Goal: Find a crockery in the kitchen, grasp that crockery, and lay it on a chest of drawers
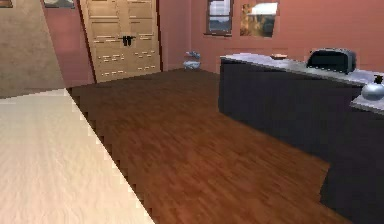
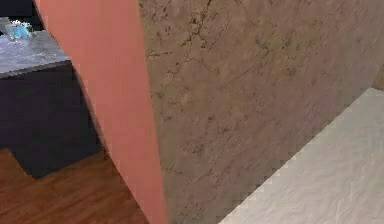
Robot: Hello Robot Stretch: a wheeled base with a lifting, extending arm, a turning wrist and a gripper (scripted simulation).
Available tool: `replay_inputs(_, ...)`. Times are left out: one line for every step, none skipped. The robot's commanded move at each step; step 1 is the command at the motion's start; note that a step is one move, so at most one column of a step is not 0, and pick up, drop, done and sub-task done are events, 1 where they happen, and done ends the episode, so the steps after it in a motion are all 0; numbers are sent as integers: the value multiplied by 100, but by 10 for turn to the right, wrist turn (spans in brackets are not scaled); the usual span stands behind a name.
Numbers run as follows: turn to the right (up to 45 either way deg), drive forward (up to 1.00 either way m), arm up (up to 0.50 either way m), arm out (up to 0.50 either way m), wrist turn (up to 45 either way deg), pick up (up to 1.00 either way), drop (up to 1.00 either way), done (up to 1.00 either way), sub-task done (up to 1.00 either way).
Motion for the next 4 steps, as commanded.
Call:
replay_inputs(0,35,0,0,0,0,0,0,0)
replay_inputs(210,0,0,0,0,0,0,0,0)
replay_inputs(0,100,0,0,0,0,0,0,0)
replay_inputs(30,0,0,0,0,0,0,0,0)
